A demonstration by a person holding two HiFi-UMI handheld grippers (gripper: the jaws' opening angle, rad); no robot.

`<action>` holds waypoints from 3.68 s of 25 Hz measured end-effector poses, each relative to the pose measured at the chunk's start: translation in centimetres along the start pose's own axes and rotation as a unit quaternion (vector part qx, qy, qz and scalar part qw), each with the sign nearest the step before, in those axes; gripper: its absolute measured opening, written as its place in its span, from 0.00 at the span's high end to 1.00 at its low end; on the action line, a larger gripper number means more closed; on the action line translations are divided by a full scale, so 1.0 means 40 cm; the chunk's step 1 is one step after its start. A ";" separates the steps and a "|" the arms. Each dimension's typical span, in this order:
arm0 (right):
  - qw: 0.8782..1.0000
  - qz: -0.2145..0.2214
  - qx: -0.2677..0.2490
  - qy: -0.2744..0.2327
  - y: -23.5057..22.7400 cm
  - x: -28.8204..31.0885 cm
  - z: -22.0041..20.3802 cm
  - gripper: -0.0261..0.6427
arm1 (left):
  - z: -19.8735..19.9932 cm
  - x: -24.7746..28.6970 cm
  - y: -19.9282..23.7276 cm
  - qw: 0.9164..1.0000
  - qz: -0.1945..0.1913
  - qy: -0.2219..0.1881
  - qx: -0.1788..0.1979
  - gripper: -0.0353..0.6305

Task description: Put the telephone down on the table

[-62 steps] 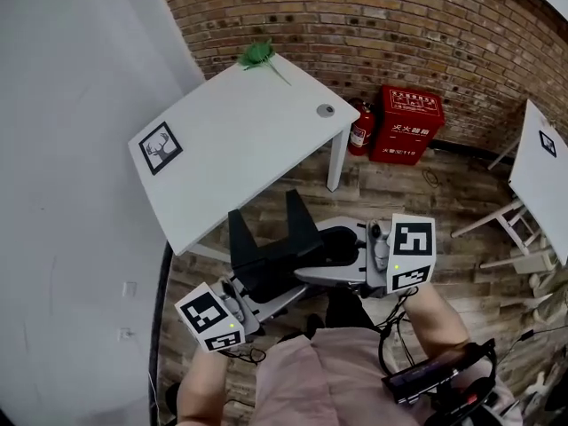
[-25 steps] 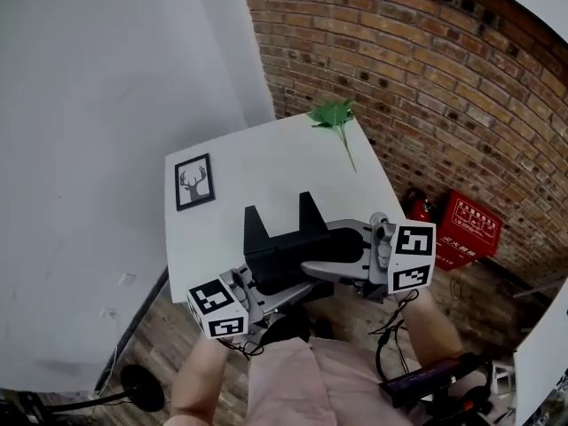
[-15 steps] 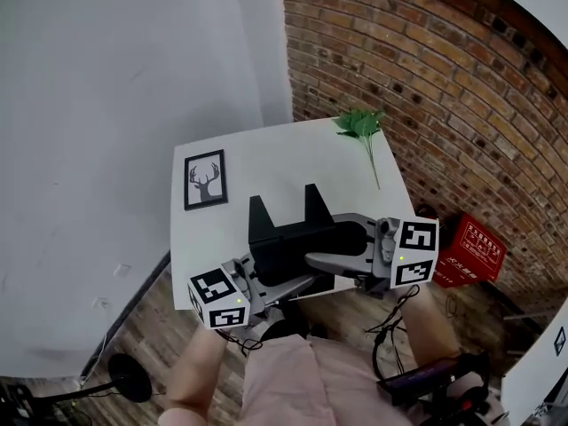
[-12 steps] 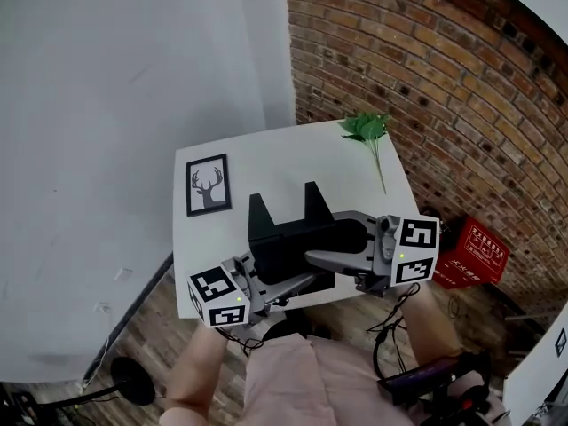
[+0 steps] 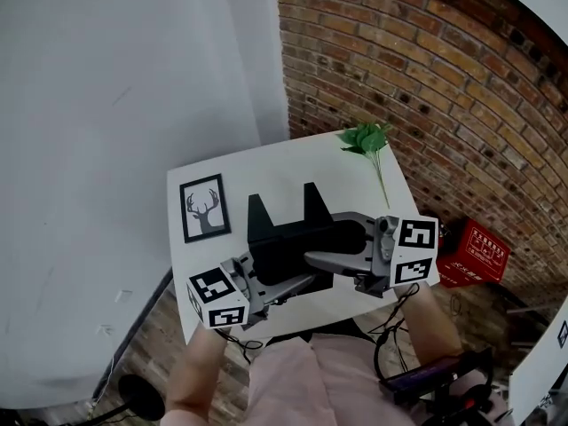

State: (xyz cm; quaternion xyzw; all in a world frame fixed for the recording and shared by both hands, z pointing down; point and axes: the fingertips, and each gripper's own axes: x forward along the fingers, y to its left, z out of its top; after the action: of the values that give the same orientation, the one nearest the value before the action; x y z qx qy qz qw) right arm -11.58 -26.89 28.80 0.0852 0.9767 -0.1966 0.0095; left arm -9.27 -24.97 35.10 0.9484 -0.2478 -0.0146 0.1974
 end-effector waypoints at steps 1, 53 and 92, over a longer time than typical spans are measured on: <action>1.000 -0.002 0.005 0.002 -0.014 -0.002 -0.005 0.69 | -0.005 0.006 0.011 1.000 0.000 0.001 -0.005 0.70; 0.951 -0.022 0.302 0.059 -0.380 -0.070 -0.444 0.69 | -0.421 0.130 0.266 0.949 0.031 0.049 -0.311 0.70; 0.923 -0.040 0.381 0.042 -0.429 -0.088 -0.529 0.70 | -0.491 0.136 0.295 0.906 0.040 0.045 -0.419 0.67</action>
State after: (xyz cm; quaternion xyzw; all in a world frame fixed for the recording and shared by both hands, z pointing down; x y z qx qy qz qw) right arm -10.73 -34.90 55.06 0.0512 0.8302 -0.5503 -0.0727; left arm -7.53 -29.76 58.07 0.7670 -0.2475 -0.0668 0.5882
